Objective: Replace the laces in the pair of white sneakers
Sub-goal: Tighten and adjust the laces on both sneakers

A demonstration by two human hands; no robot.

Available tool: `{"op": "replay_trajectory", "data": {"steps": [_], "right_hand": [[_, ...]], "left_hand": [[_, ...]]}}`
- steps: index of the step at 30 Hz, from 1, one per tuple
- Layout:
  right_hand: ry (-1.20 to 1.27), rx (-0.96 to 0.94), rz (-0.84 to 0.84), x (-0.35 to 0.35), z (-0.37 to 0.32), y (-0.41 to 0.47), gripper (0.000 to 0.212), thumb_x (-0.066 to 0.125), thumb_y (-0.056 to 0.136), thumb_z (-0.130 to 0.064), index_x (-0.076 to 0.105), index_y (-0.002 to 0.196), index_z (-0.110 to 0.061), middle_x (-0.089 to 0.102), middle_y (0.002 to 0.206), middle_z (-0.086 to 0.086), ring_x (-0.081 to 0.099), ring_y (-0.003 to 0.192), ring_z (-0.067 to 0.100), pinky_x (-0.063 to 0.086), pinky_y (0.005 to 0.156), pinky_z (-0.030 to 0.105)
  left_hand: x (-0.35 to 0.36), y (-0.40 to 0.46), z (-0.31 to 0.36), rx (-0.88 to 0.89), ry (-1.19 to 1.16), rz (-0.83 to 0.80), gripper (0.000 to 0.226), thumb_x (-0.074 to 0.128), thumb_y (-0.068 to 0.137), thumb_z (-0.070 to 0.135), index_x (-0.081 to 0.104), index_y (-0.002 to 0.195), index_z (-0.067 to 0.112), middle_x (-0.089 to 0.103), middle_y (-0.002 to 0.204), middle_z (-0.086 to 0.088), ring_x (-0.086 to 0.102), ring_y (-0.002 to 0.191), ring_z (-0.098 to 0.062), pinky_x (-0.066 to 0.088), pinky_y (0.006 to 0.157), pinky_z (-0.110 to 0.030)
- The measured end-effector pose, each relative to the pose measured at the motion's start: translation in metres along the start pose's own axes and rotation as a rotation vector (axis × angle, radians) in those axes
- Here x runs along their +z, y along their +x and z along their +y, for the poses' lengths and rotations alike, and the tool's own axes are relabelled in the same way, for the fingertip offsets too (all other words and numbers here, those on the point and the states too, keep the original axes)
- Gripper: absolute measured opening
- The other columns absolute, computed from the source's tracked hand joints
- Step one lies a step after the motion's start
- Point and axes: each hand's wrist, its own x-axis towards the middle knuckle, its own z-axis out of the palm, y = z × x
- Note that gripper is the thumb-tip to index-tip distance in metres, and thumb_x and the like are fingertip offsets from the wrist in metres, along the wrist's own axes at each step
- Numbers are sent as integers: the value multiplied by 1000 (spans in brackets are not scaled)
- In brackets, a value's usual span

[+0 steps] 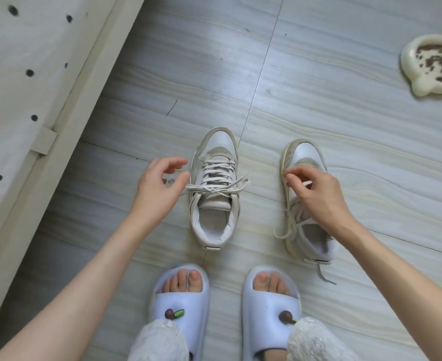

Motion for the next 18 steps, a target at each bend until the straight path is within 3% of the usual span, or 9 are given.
{"op": "replay_trajectory", "data": {"steps": [2, 4, 7, 11, 15, 18], "right_hand": [[-47, 44, 111, -15, 16, -7, 13, 57, 90, -14, 69, 94, -15, 65, 87, -4, 56, 80, 13, 37, 69, 19], [-100, 103, 118, -28, 35, -17, 15, 56, 91, -15, 67, 101, -12, 65, 99, 1, 56, 90, 15, 37, 78, 23], [-111, 213, 7, -42, 64, -34, 25, 59, 90, -22, 62, 114, -13, 62, 112, 3, 57, 100, 18, 42, 87, 28], [-10, 236, -29, -38, 81, -46, 36, 65, 86, -19, 56, 121, -14, 60, 118, 4, 58, 102, 17, 44, 89, 29], [-3, 210, -48, -32, 83, -44, 34, 67, 84, -15, 57, 116, -15, 57, 112, 6, 56, 88, 13, 40, 76, 16], [8, 168, -89, -25, 83, -45, 36, 71, 81, -20, 56, 114, -20, 53, 106, 1, 55, 77, 9, 37, 66, 8]], "left_hand": [[20, -6, 18, 130, 20, 76, 14, 58, 84, 24, 61, 97, 25, 58, 99, 6, 53, 99, -12, 40, 85, -24], [48, -18, 41, 241, -11, 79, 12, 55, 83, 22, 62, 93, 21, 59, 94, 6, 53, 94, -12, 41, 84, -22], [98, -39, 66, 320, -46, -129, 18, 53, 83, 17, 65, 95, 11, 61, 91, 0, 54, 83, -8, 45, 80, -26], [133, -55, 66, 277, 28, -430, 25, 58, 87, 13, 59, 111, 10, 53, 97, 3, 53, 84, -9, 47, 85, -33], [139, -49, 61, 86, 54, -474, 40, 65, 85, 25, 50, 121, 17, 52, 108, 0, 55, 85, -12, 46, 82, -24], [146, -45, 59, 86, 127, -510, 56, 71, 79, 28, 42, 126, 20, 43, 109, 3, 48, 97, -9, 35, 84, -15]]}}
